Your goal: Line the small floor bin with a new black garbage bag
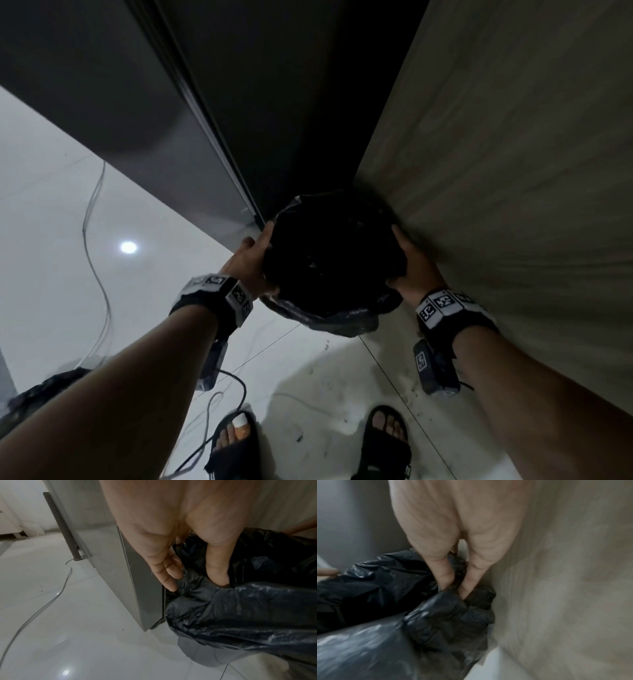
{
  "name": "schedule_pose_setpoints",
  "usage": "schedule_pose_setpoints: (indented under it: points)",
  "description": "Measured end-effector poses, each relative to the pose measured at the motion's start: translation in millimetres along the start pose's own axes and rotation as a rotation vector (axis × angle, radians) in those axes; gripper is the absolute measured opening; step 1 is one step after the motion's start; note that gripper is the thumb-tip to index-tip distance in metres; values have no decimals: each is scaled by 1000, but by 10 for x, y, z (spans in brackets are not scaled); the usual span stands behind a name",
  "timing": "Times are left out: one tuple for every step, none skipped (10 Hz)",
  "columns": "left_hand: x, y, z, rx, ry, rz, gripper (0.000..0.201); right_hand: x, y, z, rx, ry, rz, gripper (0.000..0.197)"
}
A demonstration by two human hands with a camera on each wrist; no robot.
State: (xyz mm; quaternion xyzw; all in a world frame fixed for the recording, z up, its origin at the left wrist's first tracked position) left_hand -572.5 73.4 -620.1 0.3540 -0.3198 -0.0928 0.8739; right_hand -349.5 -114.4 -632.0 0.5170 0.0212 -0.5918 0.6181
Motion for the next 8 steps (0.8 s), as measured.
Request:
schedule_pose_setpoints:
  points:
    - [25,16,-133,10,12,21,119,3,36,-169,49,0,63,93]
    - [78,6,-157,4,10,11,113,52,44,-180,62,-30,139,88]
    - [105,2,-156,-6,1,-48,109,84,32,-169,30,-46,167,86]
    - [123,19,-133,-19,12,-117,107,64,24,-189,-16,-72,256,88]
    - [157,114,-58,25,25,-144,100,-13,63,-125,-62,-128,276,89]
    - [248,280,89,46,55,-165,92,-222,215,-2,-20,-123,306,85]
    - [473,533,252,50,39,-181,88,-532,390,110,3,-84,286,80]
    - [738,840,497,54,42,-152,88,-913,655,305,18,-53,245,77]
Point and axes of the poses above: each hand's wrist, its own z-axis away from the middle knuckle, its own y-axis out of the back of the hand, x = y × z, the point moved 9 cm from there along -z, towards the middle knuckle
